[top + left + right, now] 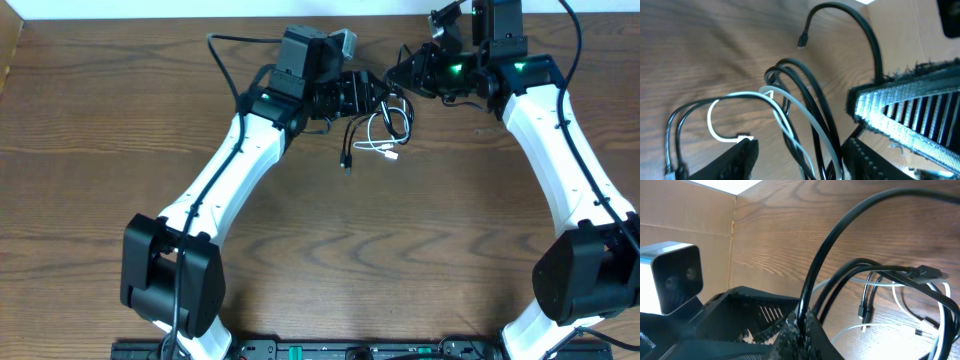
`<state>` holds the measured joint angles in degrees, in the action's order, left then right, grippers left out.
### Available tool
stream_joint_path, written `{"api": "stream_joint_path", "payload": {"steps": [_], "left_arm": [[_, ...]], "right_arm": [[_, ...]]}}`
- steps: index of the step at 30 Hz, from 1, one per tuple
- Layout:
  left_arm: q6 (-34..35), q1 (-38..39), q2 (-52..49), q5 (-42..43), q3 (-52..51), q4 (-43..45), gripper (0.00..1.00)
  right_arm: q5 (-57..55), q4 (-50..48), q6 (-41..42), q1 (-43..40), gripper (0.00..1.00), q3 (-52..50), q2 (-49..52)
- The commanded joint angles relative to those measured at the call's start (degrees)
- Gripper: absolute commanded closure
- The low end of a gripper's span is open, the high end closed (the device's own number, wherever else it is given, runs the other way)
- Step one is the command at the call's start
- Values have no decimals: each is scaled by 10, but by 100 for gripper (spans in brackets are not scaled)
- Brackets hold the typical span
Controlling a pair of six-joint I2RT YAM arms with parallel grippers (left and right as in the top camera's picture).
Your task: Untangle cables
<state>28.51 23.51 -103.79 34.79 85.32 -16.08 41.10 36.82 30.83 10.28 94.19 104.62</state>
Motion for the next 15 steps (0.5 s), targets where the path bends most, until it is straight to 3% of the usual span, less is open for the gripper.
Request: {"api": "stream_joint_path", "payload": {"steps": [1,4,8,15], "left_arm": [[26,10,-27,5,11,27,43],[48,14,-44,5,11,46,51],[52,23,-70,5,11,49,92],[19,23,-81,7,12,30,93]], "right_arm": [[15,-2,4,-7,99,4,-1],[21,-2,4,-9,99,4,-1],[42,-19,5,-16,99,4,-1],[56,-43,24,-78,99,4,-2]]}}
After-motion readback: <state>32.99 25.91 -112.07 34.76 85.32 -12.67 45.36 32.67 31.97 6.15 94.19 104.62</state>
